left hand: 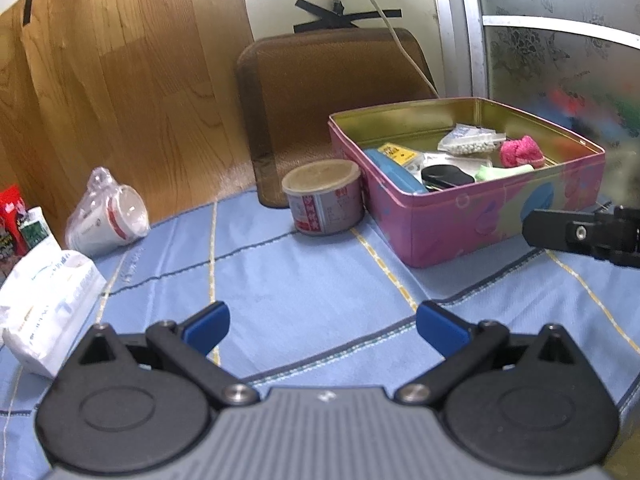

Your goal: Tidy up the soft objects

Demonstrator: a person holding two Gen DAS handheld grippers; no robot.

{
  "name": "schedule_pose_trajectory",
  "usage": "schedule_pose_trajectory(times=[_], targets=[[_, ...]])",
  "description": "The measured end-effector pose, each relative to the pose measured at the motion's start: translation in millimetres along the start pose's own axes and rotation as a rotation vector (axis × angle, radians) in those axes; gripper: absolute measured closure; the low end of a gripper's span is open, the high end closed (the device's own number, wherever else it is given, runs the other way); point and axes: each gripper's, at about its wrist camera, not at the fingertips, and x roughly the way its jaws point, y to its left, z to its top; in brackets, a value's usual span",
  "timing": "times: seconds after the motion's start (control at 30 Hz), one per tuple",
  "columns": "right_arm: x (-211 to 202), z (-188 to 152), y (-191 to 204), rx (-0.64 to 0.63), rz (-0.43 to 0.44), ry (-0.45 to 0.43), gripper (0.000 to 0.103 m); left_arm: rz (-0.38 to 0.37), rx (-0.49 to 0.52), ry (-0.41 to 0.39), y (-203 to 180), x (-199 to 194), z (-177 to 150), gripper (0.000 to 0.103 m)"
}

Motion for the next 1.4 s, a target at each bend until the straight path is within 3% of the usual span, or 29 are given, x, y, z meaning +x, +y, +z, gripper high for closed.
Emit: schedule_pose_trajectory(times=[0.83,1.1,1.4], targets=[[-0.5,-0.1,-5.2,0.010,0.006,0.003,0.031,0.067,0.036,-0.034,-3.9,-9.6,0.7,0.000],[-0.4,-0.2,-5.7,0.009,0.007,0.004,0.031,-0.009,0.002,0.045,-0.1,-1.1,-0.8,0.000],[1.1,-1.6,-7.5,0.013,0.005,0.008,0.031,-0.027,-0.008,0.094,-1.2,4.3,-3.8,0.000]])
